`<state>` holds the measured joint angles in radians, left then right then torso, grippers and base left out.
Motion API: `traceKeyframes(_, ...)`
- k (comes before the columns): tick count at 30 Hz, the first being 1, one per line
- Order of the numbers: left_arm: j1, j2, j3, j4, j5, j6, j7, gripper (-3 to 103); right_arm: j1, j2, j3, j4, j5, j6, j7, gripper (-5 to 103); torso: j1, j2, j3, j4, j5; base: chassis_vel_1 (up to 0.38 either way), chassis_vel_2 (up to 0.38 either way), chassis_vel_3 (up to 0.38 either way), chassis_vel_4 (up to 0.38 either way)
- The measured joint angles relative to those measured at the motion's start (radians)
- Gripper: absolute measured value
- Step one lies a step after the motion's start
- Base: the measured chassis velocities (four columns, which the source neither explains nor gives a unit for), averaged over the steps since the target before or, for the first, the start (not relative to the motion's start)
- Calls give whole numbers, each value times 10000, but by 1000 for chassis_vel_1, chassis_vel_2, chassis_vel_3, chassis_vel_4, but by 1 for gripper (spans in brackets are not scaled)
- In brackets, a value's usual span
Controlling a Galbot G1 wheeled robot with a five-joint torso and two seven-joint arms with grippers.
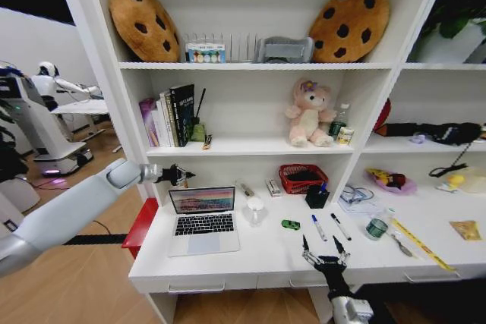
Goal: Organize the objects on the table.
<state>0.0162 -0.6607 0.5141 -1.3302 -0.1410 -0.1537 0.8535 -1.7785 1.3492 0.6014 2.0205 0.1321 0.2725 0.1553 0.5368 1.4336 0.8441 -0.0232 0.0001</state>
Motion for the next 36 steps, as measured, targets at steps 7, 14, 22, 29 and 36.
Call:
traceKeyframes(7,-862,-705,393,871,895,-1213,1965,0,12,12,56,-31,67,59,110,100,0,0,-1,1,0,0,0,0,0)
traceKeyframes(14,-1419,-1505,1200,1713,-489,-2835,3497,0,9,40,105,-91,81,177,241,100,0,1,0,-1,2,0,0,0,0)
traceKeyframes(22,-1748,-1344,2317,955,-1913,-3417,4331,0,33,34,160,-152,155,225,773,100,1,0,0,3,-1,0,0,0,0)
traceKeyframes(29,-1762,-567,2688,-606,-2211,-3059,4331,0,69,23,163,-169,199,241,824,100,-1,2,-2,-1,1,0,0,0,0)
traceKeyframes(36,-415,236,2044,-1525,-1836,-2787,4077,0,74,39,162,-122,260,237,829,100,-1,1,-1,2,-3,0,0,0,0)
